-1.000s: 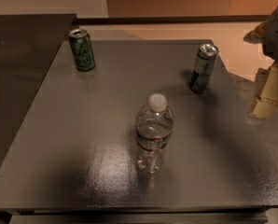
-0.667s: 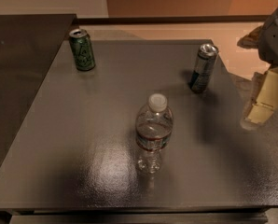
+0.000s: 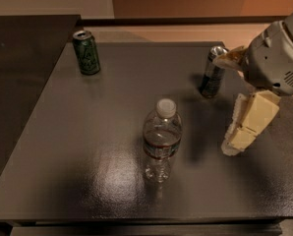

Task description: Move water bottle near green can

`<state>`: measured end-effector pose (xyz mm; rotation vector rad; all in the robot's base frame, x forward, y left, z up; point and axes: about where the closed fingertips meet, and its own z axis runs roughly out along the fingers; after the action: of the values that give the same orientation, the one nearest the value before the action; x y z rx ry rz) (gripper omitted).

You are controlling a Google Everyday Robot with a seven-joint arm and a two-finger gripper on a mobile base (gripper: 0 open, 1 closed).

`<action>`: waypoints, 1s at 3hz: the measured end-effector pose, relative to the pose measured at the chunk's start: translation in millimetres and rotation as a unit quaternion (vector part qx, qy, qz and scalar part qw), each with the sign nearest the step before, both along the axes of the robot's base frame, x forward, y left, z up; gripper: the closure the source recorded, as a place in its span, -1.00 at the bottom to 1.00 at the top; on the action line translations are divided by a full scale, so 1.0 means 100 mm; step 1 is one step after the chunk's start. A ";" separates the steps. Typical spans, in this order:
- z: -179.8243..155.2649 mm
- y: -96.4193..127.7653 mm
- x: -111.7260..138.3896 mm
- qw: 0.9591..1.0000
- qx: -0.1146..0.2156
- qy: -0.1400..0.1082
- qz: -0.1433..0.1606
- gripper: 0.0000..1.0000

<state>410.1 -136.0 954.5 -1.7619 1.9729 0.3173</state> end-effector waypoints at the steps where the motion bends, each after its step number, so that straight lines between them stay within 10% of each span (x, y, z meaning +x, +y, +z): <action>1: -0.03 0.31 -0.16 0.998 0.048 0.012 0.039 -1.00; 3: -0.15 0.77 -0.52 0.988 0.098 0.058 0.104 -1.00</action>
Offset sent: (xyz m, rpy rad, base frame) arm -0.0549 0.0836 -0.0175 0.2341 0.1454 0.2526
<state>357.9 -58.8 939.6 -1.8576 1.7659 0.6755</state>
